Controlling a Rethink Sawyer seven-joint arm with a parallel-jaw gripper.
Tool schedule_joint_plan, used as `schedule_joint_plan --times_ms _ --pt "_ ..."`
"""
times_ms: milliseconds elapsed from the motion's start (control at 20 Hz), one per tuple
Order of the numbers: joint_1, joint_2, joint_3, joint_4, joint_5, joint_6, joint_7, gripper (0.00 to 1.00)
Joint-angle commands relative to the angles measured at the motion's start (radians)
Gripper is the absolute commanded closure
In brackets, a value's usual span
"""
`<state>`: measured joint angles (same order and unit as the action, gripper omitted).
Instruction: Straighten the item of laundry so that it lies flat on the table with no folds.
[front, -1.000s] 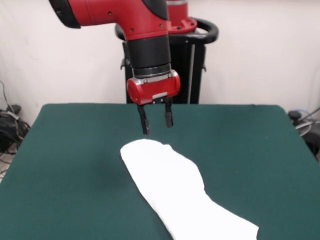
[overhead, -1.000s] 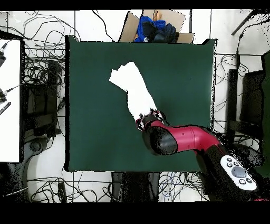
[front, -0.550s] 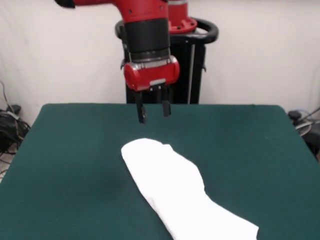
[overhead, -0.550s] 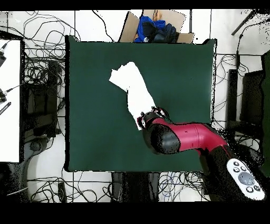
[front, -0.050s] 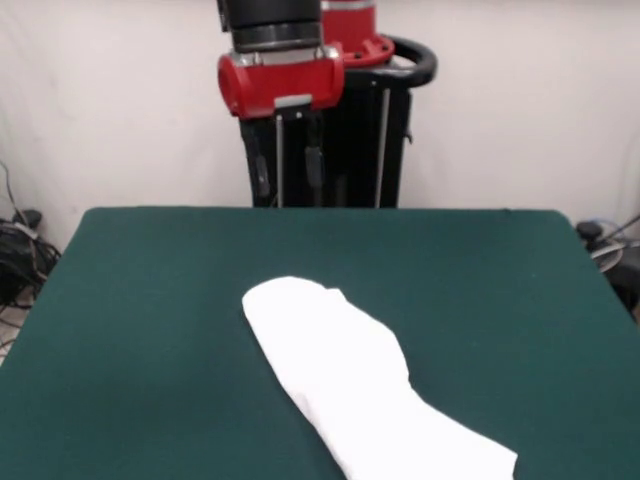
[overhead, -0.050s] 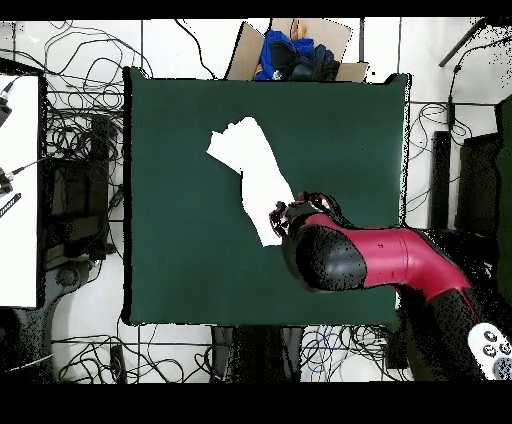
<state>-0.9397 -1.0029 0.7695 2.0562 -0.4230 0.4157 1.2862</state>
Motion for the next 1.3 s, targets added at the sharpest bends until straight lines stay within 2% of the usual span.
schedule_joint_plan --times_ms 50,450,700,900,1300 --pt "0.003 -0.003 0.123 0.042 0.013 0.047 -0.047 0.00" --pt "0.034 0.011 0.102 0.024 -0.028 0.029 -0.008 0.00" --pt "0.074 0.036 0.055 -0.007 -0.065 0.044 0.009 0.00" --pt "0.122 0.087 -0.009 -0.044 -0.129 0.004 0.047 0.00" --pt "0.148 0.152 -0.048 -0.097 -0.178 -0.010 0.065 0.00"
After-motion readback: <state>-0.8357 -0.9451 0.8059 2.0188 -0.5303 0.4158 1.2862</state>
